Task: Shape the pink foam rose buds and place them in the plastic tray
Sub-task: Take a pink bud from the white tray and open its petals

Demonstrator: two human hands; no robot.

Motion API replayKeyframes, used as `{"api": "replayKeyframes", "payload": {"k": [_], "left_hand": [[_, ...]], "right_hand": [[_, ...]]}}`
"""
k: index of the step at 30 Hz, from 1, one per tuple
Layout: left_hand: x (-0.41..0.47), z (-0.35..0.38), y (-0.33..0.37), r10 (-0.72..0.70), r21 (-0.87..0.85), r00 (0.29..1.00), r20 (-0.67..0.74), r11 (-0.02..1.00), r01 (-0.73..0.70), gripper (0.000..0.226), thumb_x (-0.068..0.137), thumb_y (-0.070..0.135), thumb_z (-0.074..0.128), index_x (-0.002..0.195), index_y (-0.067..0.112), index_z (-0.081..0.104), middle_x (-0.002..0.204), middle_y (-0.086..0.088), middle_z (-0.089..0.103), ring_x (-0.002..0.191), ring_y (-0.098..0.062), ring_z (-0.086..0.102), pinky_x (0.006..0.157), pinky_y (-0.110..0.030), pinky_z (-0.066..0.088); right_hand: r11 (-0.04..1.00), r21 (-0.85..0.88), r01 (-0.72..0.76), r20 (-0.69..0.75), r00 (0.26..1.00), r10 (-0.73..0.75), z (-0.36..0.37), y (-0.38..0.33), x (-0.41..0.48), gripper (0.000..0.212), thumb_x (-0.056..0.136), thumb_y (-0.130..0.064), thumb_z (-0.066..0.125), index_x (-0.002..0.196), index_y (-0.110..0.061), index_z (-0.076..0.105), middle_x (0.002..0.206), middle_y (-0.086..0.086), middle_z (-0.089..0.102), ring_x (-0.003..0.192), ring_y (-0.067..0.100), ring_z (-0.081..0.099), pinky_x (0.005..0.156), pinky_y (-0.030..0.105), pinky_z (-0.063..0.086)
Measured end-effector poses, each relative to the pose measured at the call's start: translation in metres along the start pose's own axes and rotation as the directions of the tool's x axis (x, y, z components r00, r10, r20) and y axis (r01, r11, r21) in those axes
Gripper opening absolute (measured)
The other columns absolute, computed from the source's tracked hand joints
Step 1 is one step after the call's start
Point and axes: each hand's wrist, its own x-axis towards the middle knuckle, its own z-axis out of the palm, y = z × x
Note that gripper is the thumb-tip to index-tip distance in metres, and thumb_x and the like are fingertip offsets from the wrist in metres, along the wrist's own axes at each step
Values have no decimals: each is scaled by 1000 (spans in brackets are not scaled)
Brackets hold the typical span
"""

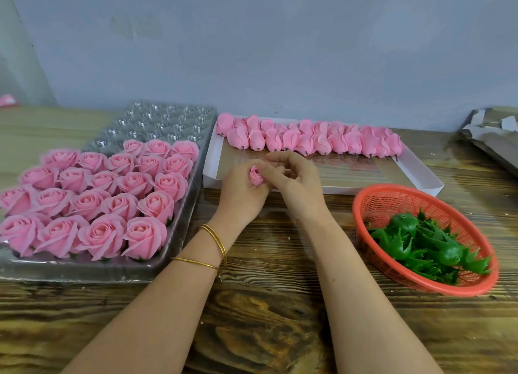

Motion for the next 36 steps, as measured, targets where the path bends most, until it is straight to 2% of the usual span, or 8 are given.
{"api": "replayKeyframes", "payload": {"k": [6, 10, 14, 18, 21, 23, 31, 36], "left_hand": [[0, 1, 0, 8, -9, 1000, 11, 1000, -8, 11, 89, 24, 67, 79, 29, 68, 74, 12, 67, 75, -7, 62, 67, -24, 47], [-1, 1, 1, -20, 3, 1000, 4, 1000, 20, 21, 90, 27, 65, 72, 36, 63, 63, 18, 62, 67, 1, 57, 61, -18, 42], [-1, 0, 4, -48, 1, 998, -30, 999, 48, 22, 91, 27, 64, 70, 35, 67, 65, 18, 67, 67, 3, 61, 61, -16, 47], [0, 0, 6, -77, -58, 991, -113, 996, 71, 24, 92, 22, 62, 79, 2, 68, 73, -12, 68, 70, -22, 64, 62, -41, 53], [-2, 1, 10, -144, -296, 979, -141, 950, 97, 19, 92, 18, 64, 87, 0, 65, 67, 2, 70, 65, -4, 66, 54, -20, 50], [-1, 2, 13, -229, -431, 963, -144, 890, 147, 23, 91, 18, 66, 93, -4, 64, 68, 3, 69, 64, -6, 69, 54, -16, 51], [-2, 6, 18, -349, -572, 936, -45, 777, 263, 22, 87, 33, 69, 73, 17, 68, 66, -1, 70, 65, -12, 69, 53, -21, 52], [-1, 4, 20, -346, -577, 938, -15, 769, 275, 19, 89, 26, 68, 75, 13, 69, 67, -2, 70, 65, -12, 68, 56, -20, 52]], "right_hand": [[999, -40, -10, -5, 1000, 10, 1, 0, 0, 29, 81, -13, 78, 107, -7, 67, 97, 7, 70, 89, 23, 64, 90, 46, 55], [999, -52, -14, 0, 1000, 14, 2, 1, 0, 32, 80, -14, 79, 109, -6, 66, 102, 11, 71, 89, 18, 61, 90, 47, 55], [998, -58, 9, -12, 1000, -10, 2, 3, 0, 26, 82, -20, 78, 104, -9, 68, 92, 3, 71, 81, 8, 59, 81, 36, 57], [996, 83, -15, 8, 1000, 14, 3, 1, 0, 6, 90, -9, 64, 91, -4, 66, 81, 6, 65, 79, 13, 60, 81, 41, 54], [998, 59, 10, 63, 998, -14, 2, 1, 0, 18, 70, 3, 63, 86, -6, 62, 75, 2, 63, 71, 4, 61, 69, 25, 54], [999, -16, 47, 135, 990, -44, 2, 3, -3, 29, 70, 17, 64, 90, -4, 62, 74, -2, 61, 65, -3, 58, 65, 15, 50], [995, -48, 82, 164, 984, -73, 7, 6, -4, 44, 70, 13, 75, 102, -10, 56, 83, 1, 60, 75, 9, 59, 72, 28, 53], [998, -19, 63, 141, 988, -60, 5, 7, -3, 45, 72, 12, 74, 109, -4, 54, 93, 23, 66, 81, 24, 63, 79, 42, 53]]}}
